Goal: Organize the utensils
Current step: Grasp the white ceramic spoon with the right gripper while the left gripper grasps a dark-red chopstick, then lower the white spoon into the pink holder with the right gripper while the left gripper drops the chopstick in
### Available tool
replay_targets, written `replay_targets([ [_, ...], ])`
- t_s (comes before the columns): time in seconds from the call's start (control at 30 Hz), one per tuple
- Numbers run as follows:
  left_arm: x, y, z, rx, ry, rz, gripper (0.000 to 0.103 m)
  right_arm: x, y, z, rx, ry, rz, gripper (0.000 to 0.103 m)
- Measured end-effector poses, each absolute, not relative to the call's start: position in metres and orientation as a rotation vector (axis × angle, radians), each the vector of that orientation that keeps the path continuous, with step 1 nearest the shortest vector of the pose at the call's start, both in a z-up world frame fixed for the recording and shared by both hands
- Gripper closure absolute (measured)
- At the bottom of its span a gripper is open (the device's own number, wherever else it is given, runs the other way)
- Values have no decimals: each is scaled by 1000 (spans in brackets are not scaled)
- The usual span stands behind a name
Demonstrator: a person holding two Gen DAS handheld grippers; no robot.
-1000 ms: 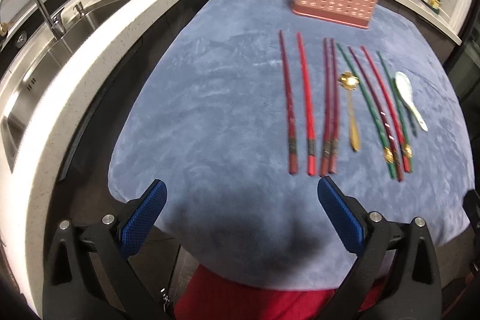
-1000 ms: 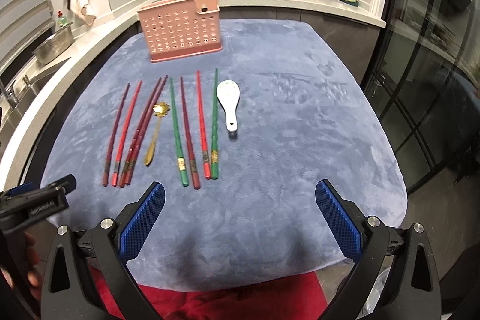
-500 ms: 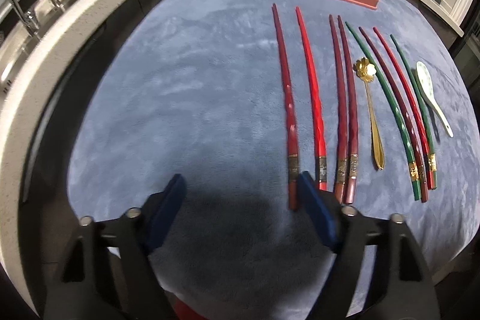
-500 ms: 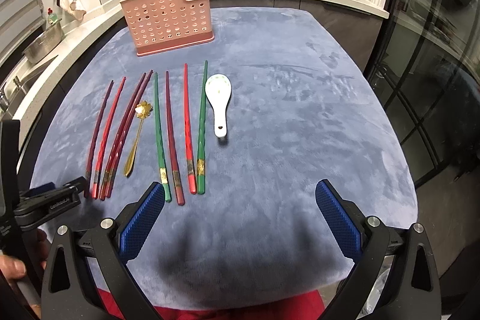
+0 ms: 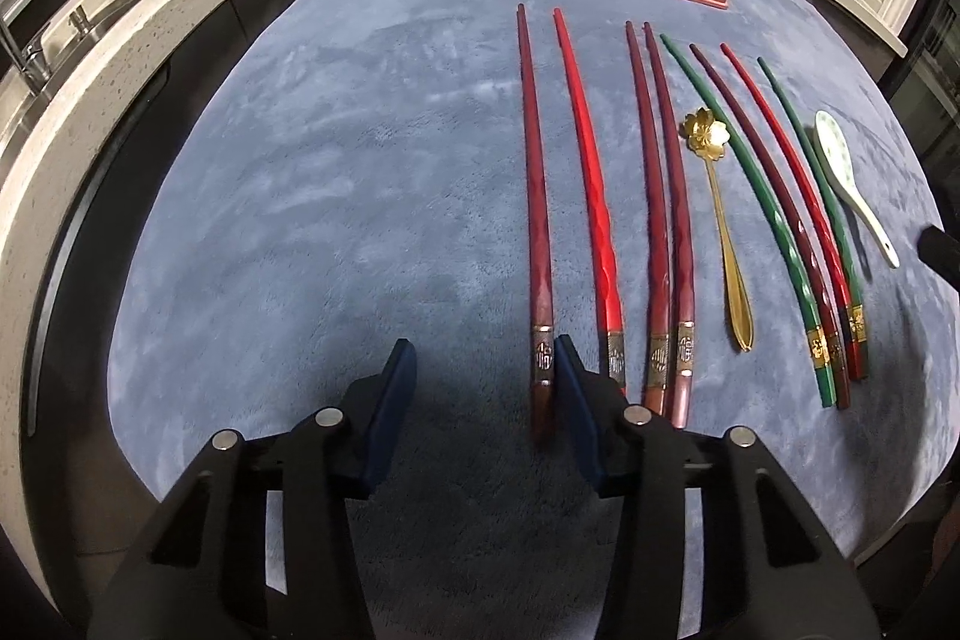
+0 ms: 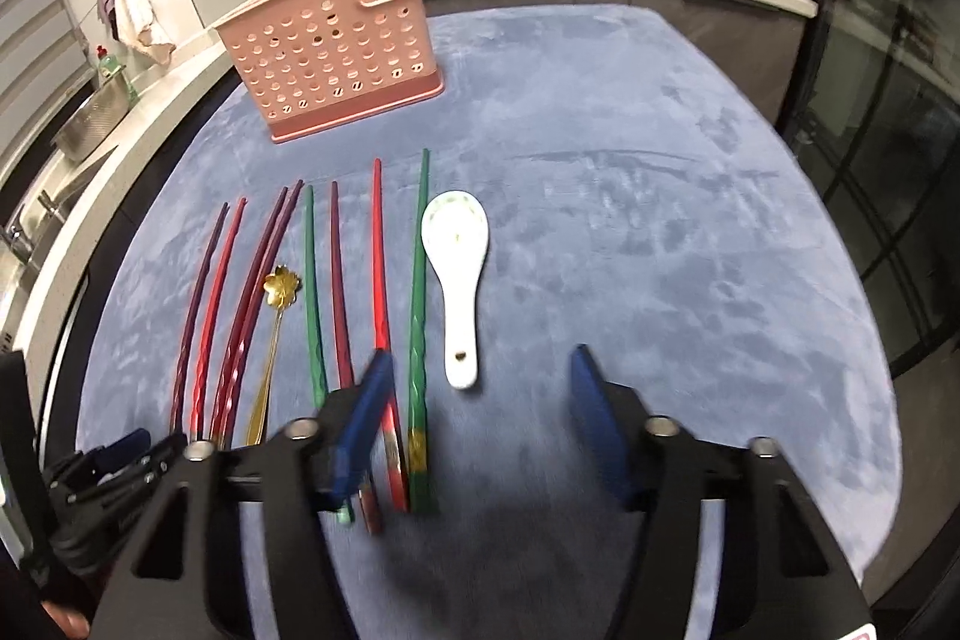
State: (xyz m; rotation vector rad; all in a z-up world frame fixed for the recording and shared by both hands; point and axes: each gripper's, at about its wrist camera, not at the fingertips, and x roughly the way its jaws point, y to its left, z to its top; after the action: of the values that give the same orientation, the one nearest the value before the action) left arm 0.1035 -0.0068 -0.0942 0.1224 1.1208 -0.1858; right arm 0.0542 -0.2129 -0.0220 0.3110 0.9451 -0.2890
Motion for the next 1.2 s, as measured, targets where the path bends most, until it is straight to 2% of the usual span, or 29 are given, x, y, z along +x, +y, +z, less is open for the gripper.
replay_targets([
  [0.03, 104, -8, -94, 124, 1120, -184, 58, 59, -215, -25, 316, 950, -283, 59],
  [0.13, 105, -7, -94, 121, 1125, -180, 58, 70, -222, -33, 343, 959, -264, 69],
  [0.43, 105, -9, -95, 121, 1114, -173, 57, 87, -233, -52, 422, 988, -210, 90],
  [0.73, 100, -7, -96, 123, 1081, -176, 56, 85, -238, -72, 502, 977, -162, 92],
  [1.0, 95, -5, -96, 126, 1045, -185, 56, 83, -233, -70, 462, 968, -165, 93],
  [1.07, 95, -3, -94, 124, 1050, -204, 62, 80, -231, -63, 443, 961, -180, 93],
  [1.13, 94, -2, -92, 116, 1056, -235, 84, 76, -229, -52, 409, 950, -198, 95],
  [1.2, 93, -1, -89, 100, 1069, -260, 94, 71, -228, -43, 386, 940, -212, 95],
])
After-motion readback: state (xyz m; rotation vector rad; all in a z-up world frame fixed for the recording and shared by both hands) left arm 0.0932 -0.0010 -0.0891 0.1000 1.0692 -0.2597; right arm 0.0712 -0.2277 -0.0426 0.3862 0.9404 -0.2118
